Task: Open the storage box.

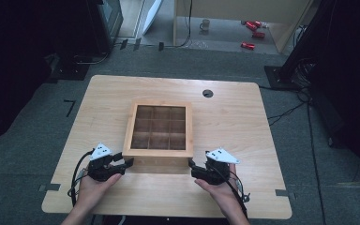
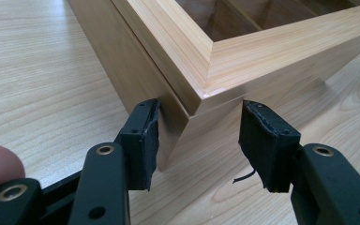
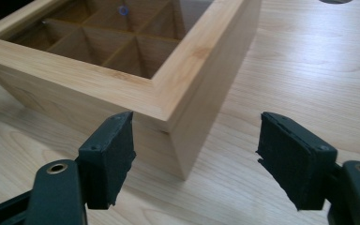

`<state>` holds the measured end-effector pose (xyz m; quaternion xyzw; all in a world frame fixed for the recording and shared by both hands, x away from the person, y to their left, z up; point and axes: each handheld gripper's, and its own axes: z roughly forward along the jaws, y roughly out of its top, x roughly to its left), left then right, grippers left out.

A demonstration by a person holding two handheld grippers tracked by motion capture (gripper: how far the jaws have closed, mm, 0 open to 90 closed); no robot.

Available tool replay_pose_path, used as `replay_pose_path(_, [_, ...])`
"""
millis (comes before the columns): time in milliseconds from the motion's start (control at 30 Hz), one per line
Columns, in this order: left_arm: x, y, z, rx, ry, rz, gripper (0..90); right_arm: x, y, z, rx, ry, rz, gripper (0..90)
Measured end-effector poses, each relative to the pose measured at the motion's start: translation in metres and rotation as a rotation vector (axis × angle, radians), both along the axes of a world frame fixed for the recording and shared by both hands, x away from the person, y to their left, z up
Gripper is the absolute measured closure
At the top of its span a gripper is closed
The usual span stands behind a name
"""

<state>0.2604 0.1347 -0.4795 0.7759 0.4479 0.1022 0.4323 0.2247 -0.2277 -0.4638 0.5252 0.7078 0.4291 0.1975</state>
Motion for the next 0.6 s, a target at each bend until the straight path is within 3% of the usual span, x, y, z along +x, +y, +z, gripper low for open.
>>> replay_pose_path(200, [0.000, 0.002, 0.002, -0.018, -0.002, 0.001, 49.3, -0.001, 0.007, -0.002, 0.024, -0.006, 0.022, 29.3])
replay_pose_path(600, [0.000, 0.004, 0.003, -0.032, -0.006, -0.002, 52.1, 0.003, 0.016, -0.011, -0.011, 0.007, 0.034, 38.6])
